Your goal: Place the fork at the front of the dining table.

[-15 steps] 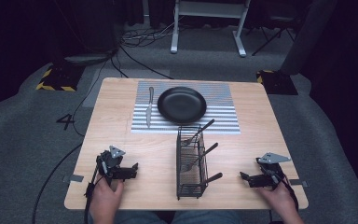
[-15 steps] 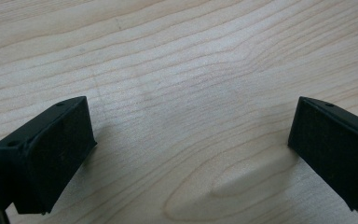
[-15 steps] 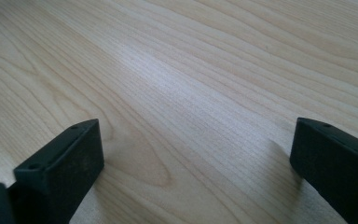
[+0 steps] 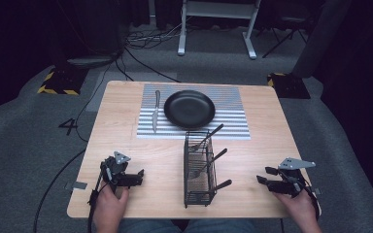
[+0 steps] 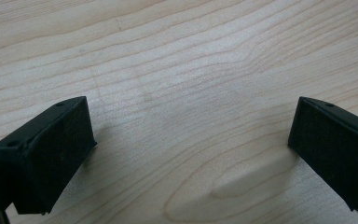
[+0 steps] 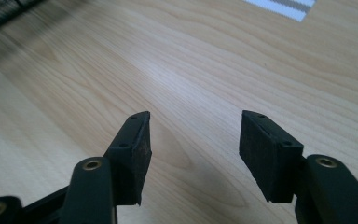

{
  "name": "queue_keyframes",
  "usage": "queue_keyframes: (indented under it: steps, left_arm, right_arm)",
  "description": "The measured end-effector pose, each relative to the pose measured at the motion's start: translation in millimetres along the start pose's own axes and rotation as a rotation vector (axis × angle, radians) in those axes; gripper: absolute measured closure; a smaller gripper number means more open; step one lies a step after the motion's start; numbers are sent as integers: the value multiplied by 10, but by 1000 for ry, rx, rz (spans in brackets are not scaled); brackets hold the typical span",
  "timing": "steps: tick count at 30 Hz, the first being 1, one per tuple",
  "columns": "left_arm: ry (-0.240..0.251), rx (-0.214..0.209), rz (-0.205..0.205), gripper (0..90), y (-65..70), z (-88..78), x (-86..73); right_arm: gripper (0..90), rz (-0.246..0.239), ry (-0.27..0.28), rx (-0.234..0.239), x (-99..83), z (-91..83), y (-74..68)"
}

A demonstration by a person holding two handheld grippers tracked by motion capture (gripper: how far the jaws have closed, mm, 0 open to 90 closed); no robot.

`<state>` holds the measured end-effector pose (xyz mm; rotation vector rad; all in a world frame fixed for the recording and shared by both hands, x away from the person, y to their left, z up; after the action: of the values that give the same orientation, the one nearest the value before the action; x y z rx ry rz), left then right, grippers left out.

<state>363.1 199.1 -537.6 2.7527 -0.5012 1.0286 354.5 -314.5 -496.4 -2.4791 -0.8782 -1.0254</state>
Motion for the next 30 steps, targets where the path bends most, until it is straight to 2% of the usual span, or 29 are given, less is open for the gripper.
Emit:
queue_keyframes:
  steps: [4, 7, 11, 14, 17, 22, 26, 29, 30]
  left_arm:
    - [0, 0, 0, 2, 0, 0, 0]
    - [1, 0, 0, 2, 0, 1, 0]
    - [0, 0, 0, 2, 1, 0, 0]
    - [0, -1, -1, 2, 2, 0, -1]
    - [1, -1, -3, 2, 3, -1, -2]
    - [1, -1, -3, 2, 3, 0, -2]
    - [1, -1, -3, 2, 3, 0, -2]
    - [1, -1, -3, 2, 3, 0, -2]
    - [1, -1, -3, 2, 3, 0, -2]
  right_arm:
    - [442, -6, 14, 19, 65, -93, -62]
    - [444, -28, 13, 34, 135, -182, -156]
    - [445, -57, 13, 81, 221, -290, -266]
    - [452, -58, 18, 100, 297, -375, -355]
    - [461, -83, 39, 121, 368, -466, -457]
    - [484, -125, 63, 125, 489, -597, -614]
    - [494, -137, 69, 143, 540, -633, -697]
    - [514, -146, 81, 174, 588, -659, -786]
    - [522, -154, 96, 208, 628, -674, -853]
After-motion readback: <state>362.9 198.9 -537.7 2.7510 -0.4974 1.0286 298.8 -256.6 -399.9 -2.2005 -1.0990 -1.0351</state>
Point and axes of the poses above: each handheld gripper's, and its own axes: z roughly forward along the jaws, x roughly out of its top, y roughly to its right, the point moved 4 cm from there along z, roughly forward along the jaws
